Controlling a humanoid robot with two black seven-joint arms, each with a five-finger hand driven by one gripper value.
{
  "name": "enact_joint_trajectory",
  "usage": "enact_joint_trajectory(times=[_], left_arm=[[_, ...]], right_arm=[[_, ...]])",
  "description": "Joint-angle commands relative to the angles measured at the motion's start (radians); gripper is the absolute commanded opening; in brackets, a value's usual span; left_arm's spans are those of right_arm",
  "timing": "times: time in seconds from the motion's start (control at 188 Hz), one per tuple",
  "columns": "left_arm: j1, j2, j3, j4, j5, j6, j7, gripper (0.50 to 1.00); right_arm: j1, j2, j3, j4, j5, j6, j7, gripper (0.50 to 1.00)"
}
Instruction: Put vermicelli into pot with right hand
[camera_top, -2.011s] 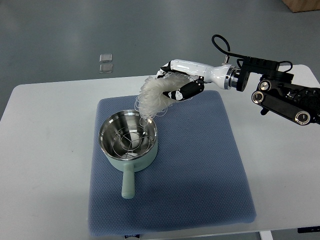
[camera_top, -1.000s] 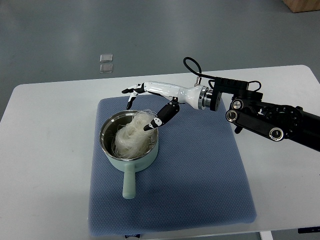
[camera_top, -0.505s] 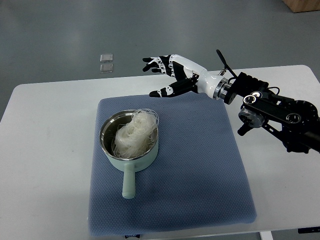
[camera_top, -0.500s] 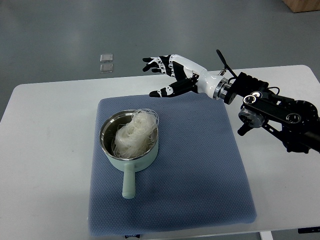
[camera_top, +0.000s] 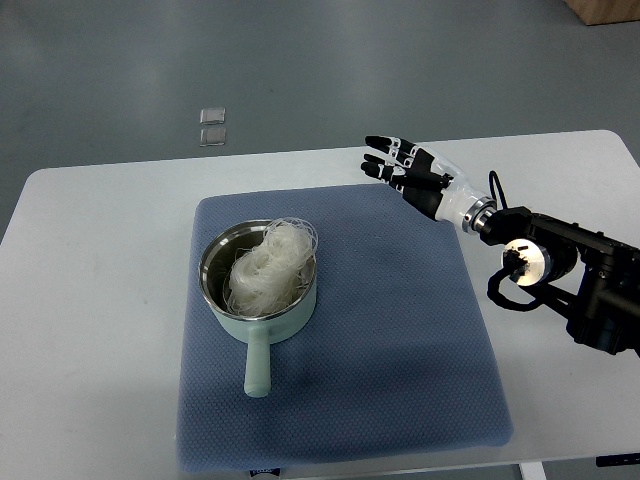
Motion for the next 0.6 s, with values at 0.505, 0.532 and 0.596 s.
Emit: enact_joint_trajectory(times=[0.505, 0.532, 0.596], left_arm=[[0.0, 0.0, 0.0, 0.0, 0.0, -0.001, 0.0, 1.0], [0.0, 0.0, 0.0, 0.0, 0.0, -0.001, 0.0, 1.0], [0.0, 0.0, 0.0, 0.0, 0.0, -0.001, 0.0, 1.0]], right_arm=[[-0.008, -0.005, 0.003, -0.039, -0.009, 0.011, 0.002, 0.924], [-0.008, -0.006, 0.003, -0.039, -0.009, 0.011, 0.002, 0.924], [-0.008, -0.005, 0.003, -0.039, -0.009, 0.011, 0.002, 0.924]])
